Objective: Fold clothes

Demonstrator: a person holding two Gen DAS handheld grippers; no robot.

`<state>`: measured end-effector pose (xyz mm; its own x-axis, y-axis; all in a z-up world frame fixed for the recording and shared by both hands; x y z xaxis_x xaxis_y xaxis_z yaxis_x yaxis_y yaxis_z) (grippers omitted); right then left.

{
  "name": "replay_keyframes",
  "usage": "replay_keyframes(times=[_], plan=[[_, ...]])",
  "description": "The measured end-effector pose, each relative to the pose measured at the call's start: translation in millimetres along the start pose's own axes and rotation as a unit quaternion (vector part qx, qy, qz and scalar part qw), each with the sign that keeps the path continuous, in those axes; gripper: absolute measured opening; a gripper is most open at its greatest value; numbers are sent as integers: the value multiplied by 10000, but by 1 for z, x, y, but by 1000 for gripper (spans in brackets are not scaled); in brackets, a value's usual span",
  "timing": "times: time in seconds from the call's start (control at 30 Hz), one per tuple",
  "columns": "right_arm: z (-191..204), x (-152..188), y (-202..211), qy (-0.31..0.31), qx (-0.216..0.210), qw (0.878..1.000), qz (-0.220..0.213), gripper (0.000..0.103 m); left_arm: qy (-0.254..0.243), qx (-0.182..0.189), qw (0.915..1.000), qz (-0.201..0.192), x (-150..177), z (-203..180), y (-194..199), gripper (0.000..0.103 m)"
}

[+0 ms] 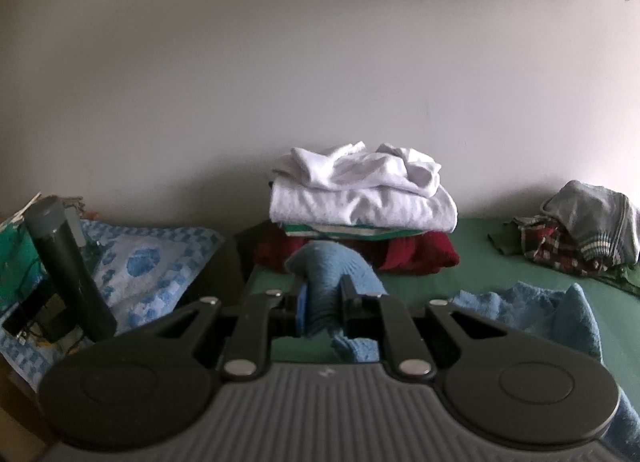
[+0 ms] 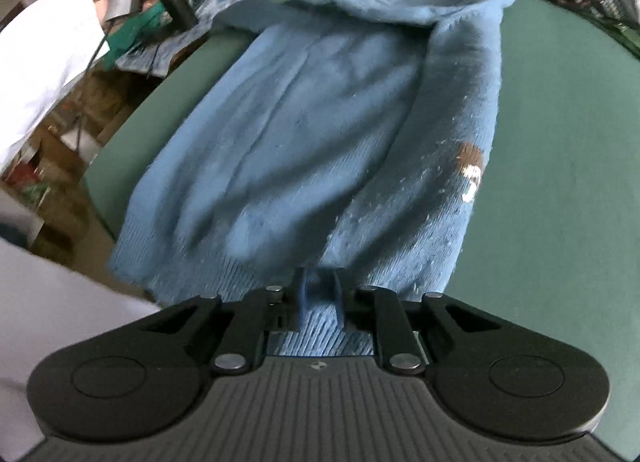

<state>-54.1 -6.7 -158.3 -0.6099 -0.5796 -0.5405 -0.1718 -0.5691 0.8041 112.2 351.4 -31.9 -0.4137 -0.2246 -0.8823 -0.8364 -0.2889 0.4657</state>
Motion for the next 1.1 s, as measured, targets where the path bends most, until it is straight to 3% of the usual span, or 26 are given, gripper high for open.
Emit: replay_keyframes(times=[0.07, 0.17, 0.27, 0.37, 0.53, 0.63, 0.73, 0.8, 0.87, 0.97, 1.1], plan=[[-14, -21, 9, -99, 82, 9996, -246, 20, 87, -20, 9999, 48, 3, 3, -2, 13], [-61, -74, 23, -459, 633, 9932, -858, 30, 161, -13, 9998, 63, 6, 5, 1, 13], [-113, -125, 27, -848, 1053, 9824, -1288, 30, 202, 7, 9997, -117, 6, 6, 15, 13], [-157, -177, 24, -1124, 1191, 9713, -1727, 31, 38, -132, 9995, -287, 7, 4, 24, 13], [-174, -240, -31, -752, 1087, 9762, -1721, 31, -237, -299, 9980, -510, 11, -10, 38, 13], [-166, -256, -72, 229, 1180, 9839, -1323, 31, -562, -375, 9945, -796, 16, -23, 53, 15], [-149, -257, -106, 1372, 1056, 9809, -892, 31, -848, -383, 9918, -873, 20, -36, 62, 15], [-132, -251, -116, 2182, 995, 9673, -820, 32, -983, -347, 9905, -895, 22, -43, 67, 15], [-119, -248, -121, 2730, 958, 9531, -883, 42, -1116, -296, 9884, -989, 22, -51, 75, 15], [-106, -251, -128, 3217, 921, 9375, -954, 60, -1292, -133, 9840, -1222, 20, -62, 94, 15], [-101, -252, -134, 3425, 765, 9311, -993, 67, -1535, 352, 9777, -1390, 21, -86, 121, 15]])
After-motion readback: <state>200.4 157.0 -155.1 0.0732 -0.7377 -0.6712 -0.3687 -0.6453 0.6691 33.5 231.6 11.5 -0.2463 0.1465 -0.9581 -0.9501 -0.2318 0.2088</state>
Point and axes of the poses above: each gripper's, at about its wrist camera, not at the fingertips, and y roughly against the way its jaws point, z to its left, x to its underside, the point moved 10 cm from there along -y, roughly the way its jaws point, and after that the axes turned 5 degrees about y, right-handed, at the moved point
